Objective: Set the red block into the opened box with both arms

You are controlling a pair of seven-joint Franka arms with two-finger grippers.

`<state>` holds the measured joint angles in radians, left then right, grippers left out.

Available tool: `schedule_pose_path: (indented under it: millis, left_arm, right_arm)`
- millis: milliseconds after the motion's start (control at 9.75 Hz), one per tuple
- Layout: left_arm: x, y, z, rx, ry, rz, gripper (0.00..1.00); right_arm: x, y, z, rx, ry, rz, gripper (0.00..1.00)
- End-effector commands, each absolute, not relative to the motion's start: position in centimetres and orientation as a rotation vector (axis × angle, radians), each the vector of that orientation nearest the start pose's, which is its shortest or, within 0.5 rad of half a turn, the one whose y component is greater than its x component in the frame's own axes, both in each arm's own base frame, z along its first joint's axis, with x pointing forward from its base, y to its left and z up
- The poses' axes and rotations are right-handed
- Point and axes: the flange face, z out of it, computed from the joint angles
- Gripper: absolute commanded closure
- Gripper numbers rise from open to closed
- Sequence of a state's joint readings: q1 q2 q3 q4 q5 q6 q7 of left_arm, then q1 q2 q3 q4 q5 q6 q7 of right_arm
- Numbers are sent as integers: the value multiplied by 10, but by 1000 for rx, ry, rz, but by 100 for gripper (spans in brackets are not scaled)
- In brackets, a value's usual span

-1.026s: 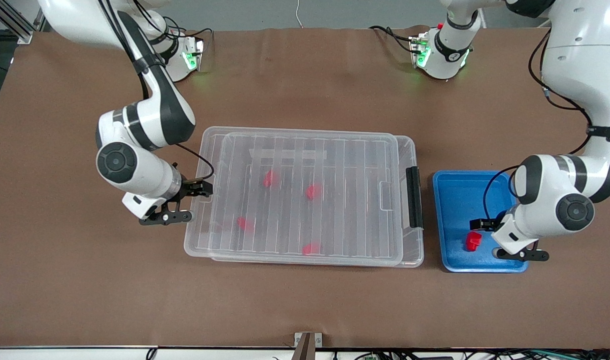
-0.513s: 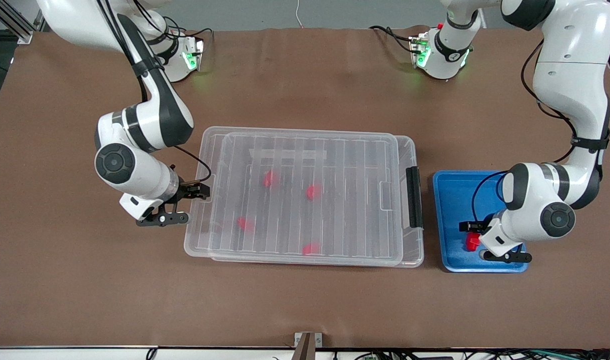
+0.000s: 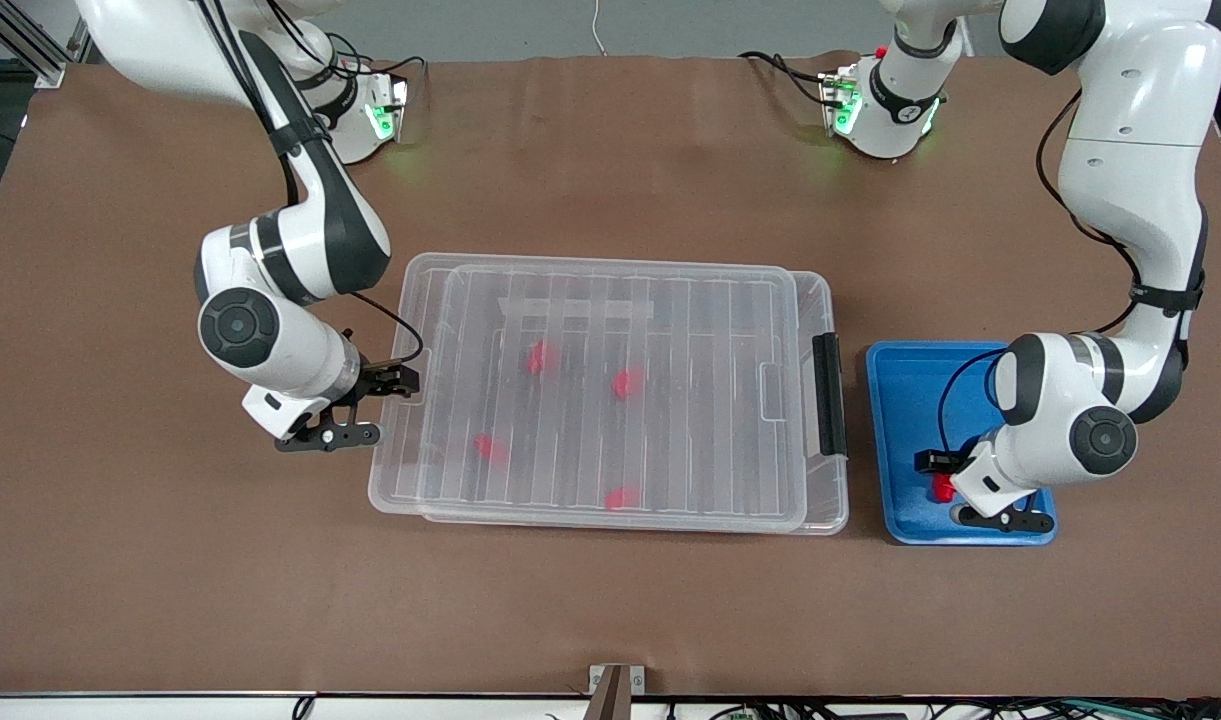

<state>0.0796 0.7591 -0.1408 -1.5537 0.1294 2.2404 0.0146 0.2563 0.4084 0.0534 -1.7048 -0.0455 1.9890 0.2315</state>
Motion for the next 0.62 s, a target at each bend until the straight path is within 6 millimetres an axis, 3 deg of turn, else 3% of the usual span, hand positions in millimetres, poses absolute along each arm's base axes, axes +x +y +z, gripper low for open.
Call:
schedule_pose_path:
  millis: [0,205,308,410,513]
  left_arm:
    - [699,-23,174,-3113,250,94,26]
    - [699,-22,172,-3114,248,90,37]
    - [699,-23,173,-3114,250,90,49]
    - [700,-22,176,-3112,247,82,65]
    - [701,-21,184,-3112,242,65,89]
  right_arm:
    - [613,175,347,-3223,-148,203,0]
    - [617,150,347,-3260,-125,230,0]
    - [617,139,347,-3285,-123,251,0]
    - [616,132,347,-3296,-112,284,0]
    - [617,117,347,-3298,-76,309,0]
